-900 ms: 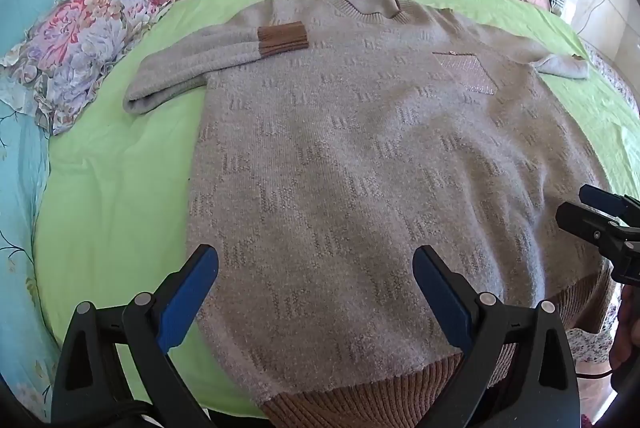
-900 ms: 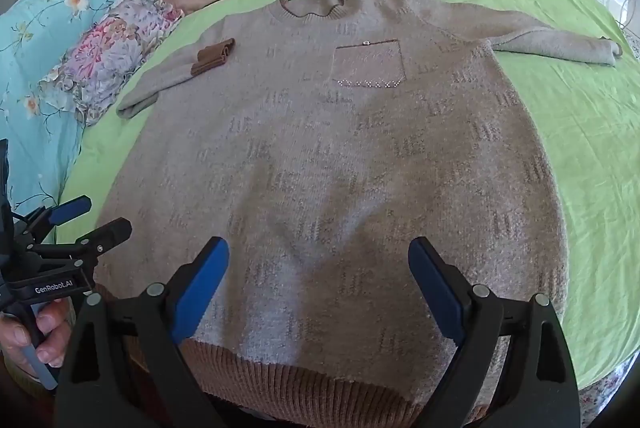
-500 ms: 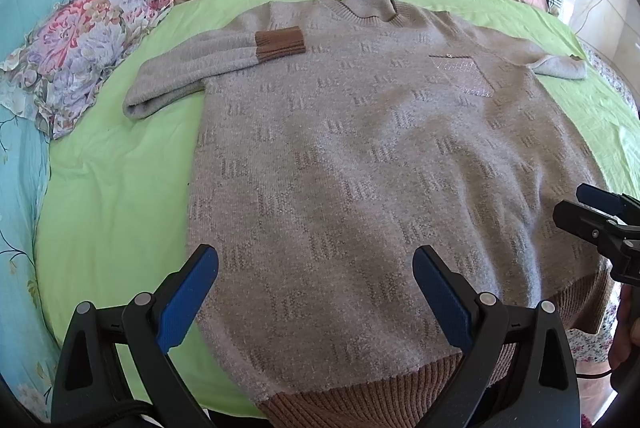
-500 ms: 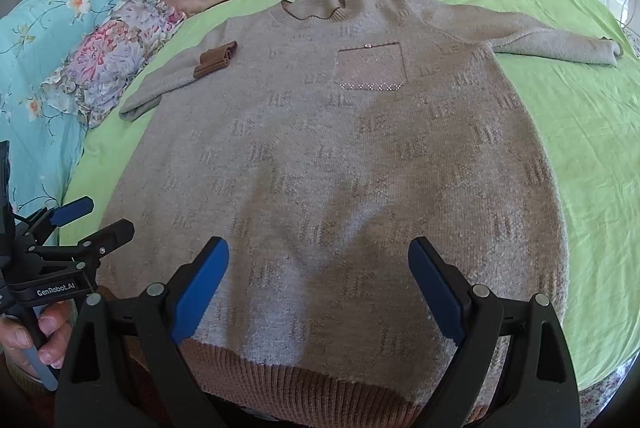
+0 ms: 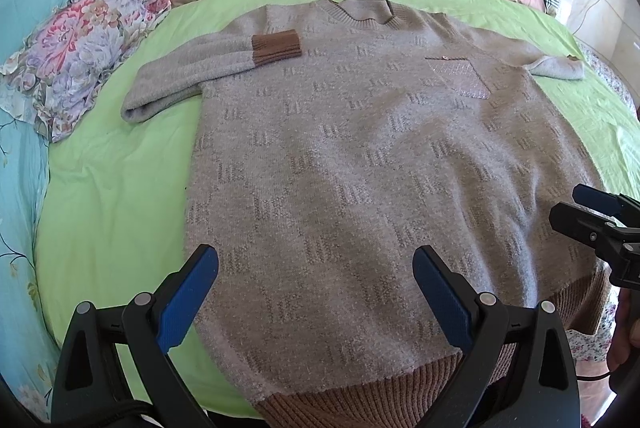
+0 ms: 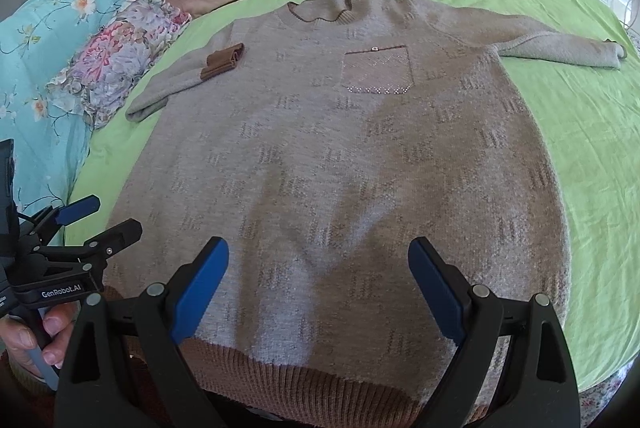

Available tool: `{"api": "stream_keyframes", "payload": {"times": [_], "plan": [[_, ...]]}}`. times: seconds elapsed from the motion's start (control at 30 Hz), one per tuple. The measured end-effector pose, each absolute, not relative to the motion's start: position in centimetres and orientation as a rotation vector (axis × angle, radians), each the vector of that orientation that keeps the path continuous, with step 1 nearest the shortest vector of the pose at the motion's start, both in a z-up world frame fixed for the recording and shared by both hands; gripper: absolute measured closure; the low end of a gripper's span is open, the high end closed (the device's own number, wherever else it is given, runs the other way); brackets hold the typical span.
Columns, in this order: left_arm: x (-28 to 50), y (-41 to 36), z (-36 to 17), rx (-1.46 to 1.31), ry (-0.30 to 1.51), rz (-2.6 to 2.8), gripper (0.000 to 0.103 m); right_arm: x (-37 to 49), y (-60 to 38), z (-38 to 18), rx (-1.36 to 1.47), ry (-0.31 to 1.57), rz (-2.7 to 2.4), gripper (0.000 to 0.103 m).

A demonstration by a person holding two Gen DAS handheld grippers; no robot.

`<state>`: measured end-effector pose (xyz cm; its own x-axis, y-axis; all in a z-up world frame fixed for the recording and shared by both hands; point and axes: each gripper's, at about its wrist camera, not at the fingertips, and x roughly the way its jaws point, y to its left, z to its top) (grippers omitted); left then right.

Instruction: Fold small clothes

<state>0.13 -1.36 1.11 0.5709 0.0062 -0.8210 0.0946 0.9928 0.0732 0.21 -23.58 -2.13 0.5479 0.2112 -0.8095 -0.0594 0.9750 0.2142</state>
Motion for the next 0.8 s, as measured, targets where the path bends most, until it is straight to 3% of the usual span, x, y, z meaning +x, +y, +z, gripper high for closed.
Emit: {"api": "stream_keyframes", "payload": {"times": [0.5,0.8], "plan": [[1.2,-1.2,0.7,0.055,1.034,-0.099,0.005,0.6,-24.1,-2.2,0.184,0.969,0.18,0.012],[2.7,-1.1,1.5,-0.011,0.947,-0.158,0.005,2.3,-27.6,-0.9,0.284,0.928,0.175,0.012]]}}
